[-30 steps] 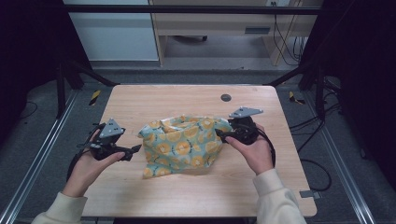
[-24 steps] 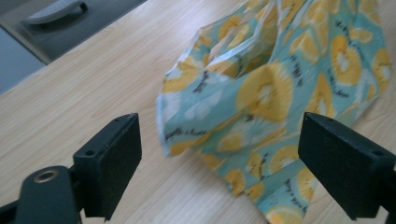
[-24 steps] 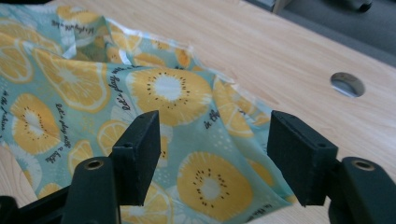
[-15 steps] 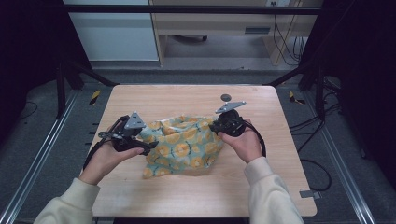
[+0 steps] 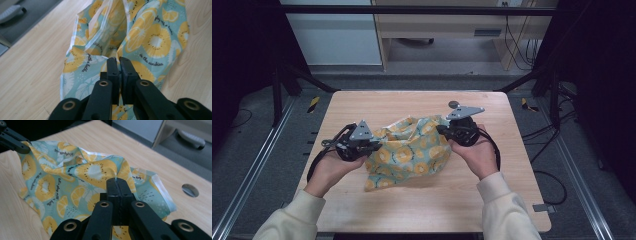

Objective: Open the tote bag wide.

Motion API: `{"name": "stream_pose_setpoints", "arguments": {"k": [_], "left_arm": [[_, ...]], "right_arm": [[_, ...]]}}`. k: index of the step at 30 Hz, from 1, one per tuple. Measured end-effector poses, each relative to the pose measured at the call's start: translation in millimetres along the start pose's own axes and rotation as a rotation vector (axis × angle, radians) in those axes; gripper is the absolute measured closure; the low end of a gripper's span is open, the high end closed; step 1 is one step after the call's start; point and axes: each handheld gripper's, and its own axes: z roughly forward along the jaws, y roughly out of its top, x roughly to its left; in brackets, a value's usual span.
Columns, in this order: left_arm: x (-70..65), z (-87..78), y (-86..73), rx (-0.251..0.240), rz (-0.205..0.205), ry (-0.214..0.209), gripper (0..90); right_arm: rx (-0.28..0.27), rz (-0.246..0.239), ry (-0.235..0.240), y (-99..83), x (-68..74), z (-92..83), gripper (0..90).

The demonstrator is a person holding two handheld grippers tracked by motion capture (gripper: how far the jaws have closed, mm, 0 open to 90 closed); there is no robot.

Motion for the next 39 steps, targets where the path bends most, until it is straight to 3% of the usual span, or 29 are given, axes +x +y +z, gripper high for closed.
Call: {"name": "stream_pose_setpoints", "arguments": {"k": [4,10,14,17,23,32,37,39], "left_arm": [[-10.5,-19.0,-1.2,-0.047,0.009,0.003,89.3],[-36.3,-30.1,-18.2,-0.048,0.042,-0.026,89.6],[-46.7,-25.7,-32.6,-0.043,0.028,-0.054,89.6],[-50.7,-15.5,-42.6,-0.013,0.027,-0.066,89.6],[-51.5,-1.0,-55.8,0.021,0.009,-0.08,89.6],[-50.6,24.5,-79.1,0.074,-0.048,-0.111,89.7],[-56.0,36.9,-83.6,0.118,-0.036,-0.127,89.4],[-58.0,38.9,-83.3,0.129,-0.021,-0.125,89.4]], "right_arm": [[-0.057,-0.024,0.0,1.4,12.2,-20.0,90.0],[-0.118,-0.037,0.045,-15.9,40.1,-43.0,90.0],[-0.1,-0.056,0.056,-34.3,54.8,-46.6,90.0],[-0.062,-0.064,0.061,-49.2,60.5,-42.9,90.0],[-0.013,-0.035,0.083,-72.4,63.4,-29.9,90.0],[0.054,-0.012,0.105,-96.9,67.7,-15.3,90.0],[0.099,-0.001,0.098,-103.3,65.6,-6.4,90.0],[0.093,0.002,0.097,-101.8,65.1,-6.4,87.6]]}}
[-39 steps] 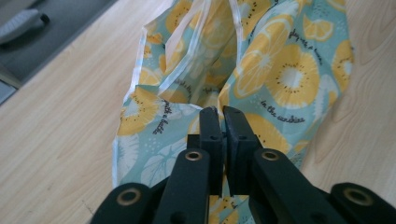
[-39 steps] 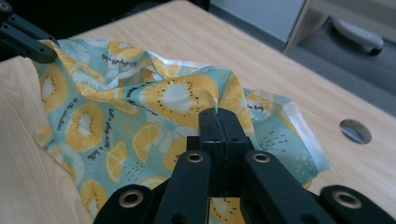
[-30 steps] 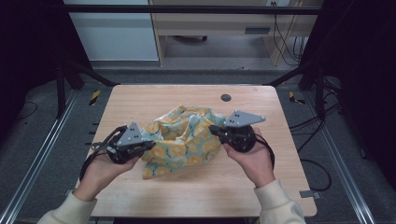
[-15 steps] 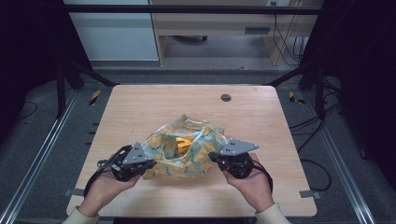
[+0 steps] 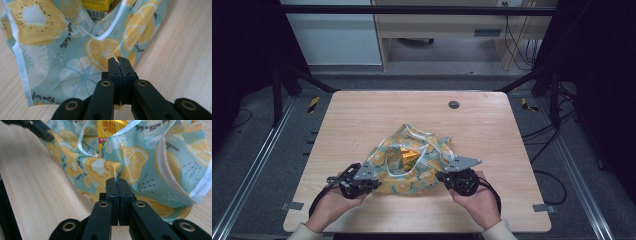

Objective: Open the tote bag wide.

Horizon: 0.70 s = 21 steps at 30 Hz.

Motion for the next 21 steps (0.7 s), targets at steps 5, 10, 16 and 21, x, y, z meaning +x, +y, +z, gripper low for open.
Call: {"name": "stream_pose_setpoints", "arguments": {"k": [5,10,16,21], "left_arm": [[-0.4,1.3,0.9,-0.002,0.0,0.001,89.4],[-0.4,4.1,-0.7,0.001,-0.004,-0.007,89.4],[0.3,6.7,-3.1,0.001,-0.01,-0.016,89.5],[0.4,6.3,-4.0,0.003,-0.009,-0.02,89.5]], "right_arm": [[-0.038,-0.004,-0.041,16.6,0.8,-9.8,67.6],[-0.06,-0.009,-0.075,41.7,-3.5,-16.3,54.0],[-0.067,-0.004,-0.138,74.7,-22.3,-5.5,50.6],[-0.022,0.059,-0.136,92.7,-44.0,20.7,50.3]]}}
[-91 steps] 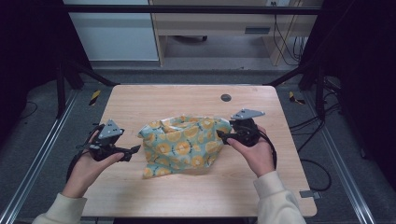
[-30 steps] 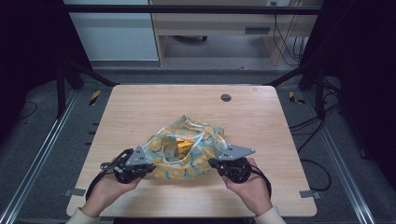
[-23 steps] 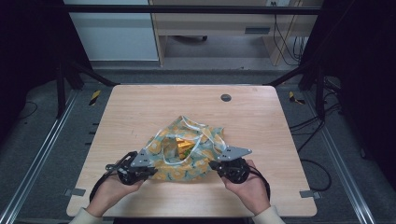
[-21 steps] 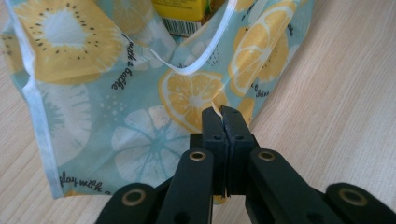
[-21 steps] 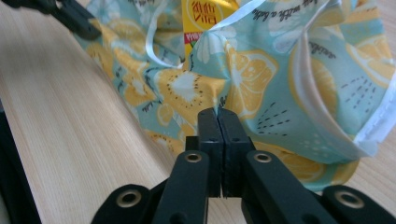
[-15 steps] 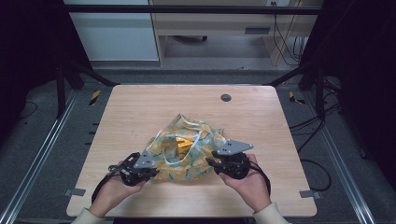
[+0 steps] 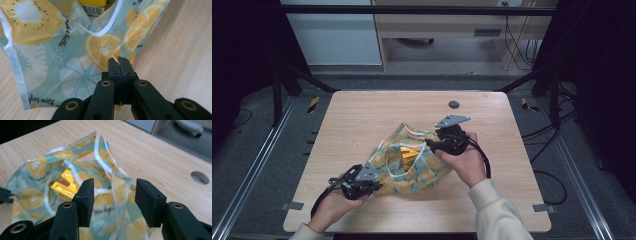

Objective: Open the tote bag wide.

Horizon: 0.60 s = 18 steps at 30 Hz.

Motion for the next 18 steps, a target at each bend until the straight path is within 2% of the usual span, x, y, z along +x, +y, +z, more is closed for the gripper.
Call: {"name": "stream_pose_setpoints", "arguments": {"k": [2,5,7,12,15,18], "left_arm": [[0.3,0.0,-0.3,-0.002,-0.003,0.001,89.5],[0.4,-0.4,-0.3,-0.005,-0.004,-0.002,89.5],[0.2,-0.1,-0.4,-0.004,-0.004,-0.002,89.4],[0.0,-0.9,-1.3,-0.006,-0.009,0.006,86.0],[0.4,-6.4,-0.4,-0.028,-0.022,0.022,80.4],[1.3,-14.7,2.1,-0.062,-0.037,0.04,75.2]], "right_arm": [[0.033,0.017,0.015,2.9,-3.3,10.9,57.2],[0.08,0.011,0.057,4.0,-3.4,20.8,76.6],[0.073,-0.005,0.06,5.0,-1.1,21.1,87.8],[0.0,-0.031,0.103,10.1,11.2,4.9,90.0],[-0.032,-0.06,0.137,9.1,20.9,-10.3,90.0],[-0.056,-0.065,0.183,1.3,29.8,-23.8,90.0]]}}
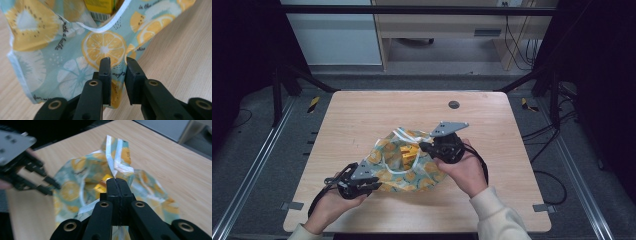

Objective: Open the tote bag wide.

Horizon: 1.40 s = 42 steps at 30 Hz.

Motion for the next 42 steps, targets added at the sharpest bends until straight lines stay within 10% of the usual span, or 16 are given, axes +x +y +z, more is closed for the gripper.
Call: {"name": "stream_pose_setpoints", "arguments": {"k": [12,23,32,42], "left_arm": [[17.5,-34.8,24.1,-0.071,-0.004,0.138,50.8],[47.9,8.5,43.8,0.028,-0.028,0.125,35.8],[43.4,13.1,44.0,0.039,-0.018,0.044,83.5],[14.2,-22.2,24.9,-0.04,0.021,0.007,89.0]], "right_arm": [[-0.015,-0.029,0.058,-28.3,29.2,-24.1,90.0],[-0.008,-0.02,0.056,-35.3,26.1,-23.0,90.0],[0.001,-0.024,0.04,-42.9,25.9,-27.1,90.0],[0.035,-0.025,0.015,-71.1,30.6,-39.1,90.0]]}}
